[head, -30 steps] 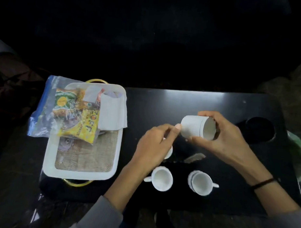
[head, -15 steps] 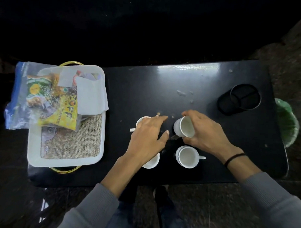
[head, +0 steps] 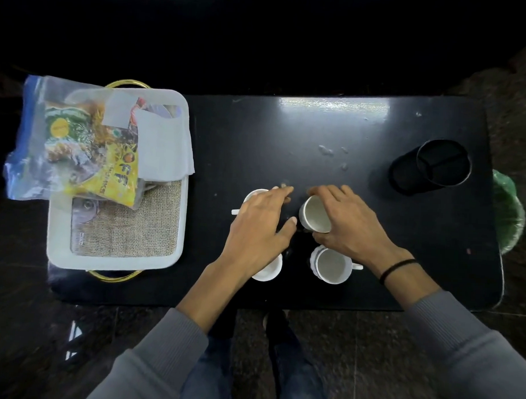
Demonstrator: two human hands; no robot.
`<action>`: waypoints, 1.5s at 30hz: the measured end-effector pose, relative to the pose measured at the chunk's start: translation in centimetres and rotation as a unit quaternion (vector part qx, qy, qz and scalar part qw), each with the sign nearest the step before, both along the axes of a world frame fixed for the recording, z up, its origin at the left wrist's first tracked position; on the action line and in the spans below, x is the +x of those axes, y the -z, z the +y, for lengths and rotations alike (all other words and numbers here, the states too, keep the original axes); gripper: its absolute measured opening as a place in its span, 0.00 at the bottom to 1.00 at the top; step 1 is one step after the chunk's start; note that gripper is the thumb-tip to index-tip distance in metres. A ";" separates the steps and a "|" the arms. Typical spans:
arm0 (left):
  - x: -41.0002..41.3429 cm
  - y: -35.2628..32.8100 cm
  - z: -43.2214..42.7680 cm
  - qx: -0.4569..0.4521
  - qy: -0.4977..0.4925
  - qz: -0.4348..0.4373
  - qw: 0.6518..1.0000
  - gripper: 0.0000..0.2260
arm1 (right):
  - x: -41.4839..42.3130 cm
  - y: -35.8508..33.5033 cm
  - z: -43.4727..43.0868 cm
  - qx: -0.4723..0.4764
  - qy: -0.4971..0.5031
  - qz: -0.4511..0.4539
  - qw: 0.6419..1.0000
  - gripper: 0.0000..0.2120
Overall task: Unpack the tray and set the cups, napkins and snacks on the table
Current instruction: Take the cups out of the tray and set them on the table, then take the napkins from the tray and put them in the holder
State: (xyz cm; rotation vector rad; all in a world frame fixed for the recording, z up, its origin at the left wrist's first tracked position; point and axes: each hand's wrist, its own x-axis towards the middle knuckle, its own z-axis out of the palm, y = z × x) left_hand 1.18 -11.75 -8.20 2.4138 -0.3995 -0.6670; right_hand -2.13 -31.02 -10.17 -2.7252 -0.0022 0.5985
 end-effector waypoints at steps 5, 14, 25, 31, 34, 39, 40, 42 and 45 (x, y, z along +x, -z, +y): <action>0.2 -0.5 0.4 -0.027 -0.004 -0.014 1.000 0.24 | 0.7 -1.3 0.2 0.030 0.000 0.001 1.000 0.39; 2.4 -2.2 3.9 -0.055 -0.078 -0.039 0.995 0.22 | 5.7 -5.1 4.5 0.094 -0.033 -0.065 0.993 0.25; 10.0 -0.8 15.8 0.071 -0.237 -0.086 0.965 0.21 | 16.2 -3.2 17.9 0.140 -0.116 -0.076 0.980 0.20; 13.1 1.8 17.4 0.187 -0.234 -0.055 0.952 0.26 | 18.1 -0.4 22.1 0.070 -0.168 -0.039 0.982 0.20; 14.0 2.6 17.0 0.238 -0.206 -0.071 0.947 0.25 | 18.0 0.3 22.5 0.090 -0.142 -0.033 0.985 0.17; 15.1 3.3 16.5 0.258 -0.183 -0.087 0.945 0.25 | 17.7 0.5 21.7 0.121 -0.077 -0.024 0.989 0.17; 15.1 3.4 16.4 0.263 -0.174 -0.095 0.944 0.24 | 17.7 0.5 21.5 0.127 -0.071 -0.024 0.989 0.16; 15.0 3.5 16.2 0.268 -0.160 -0.105 0.944 0.22 | 17.5 0.5 21.3 0.137 -0.060 -0.025 0.988 0.16; 14.6 3.6 16.2 0.223 -0.151 -0.118 0.956 0.14 | 17.2 0.6 21.0 0.157 -0.038 -0.029 0.986 0.15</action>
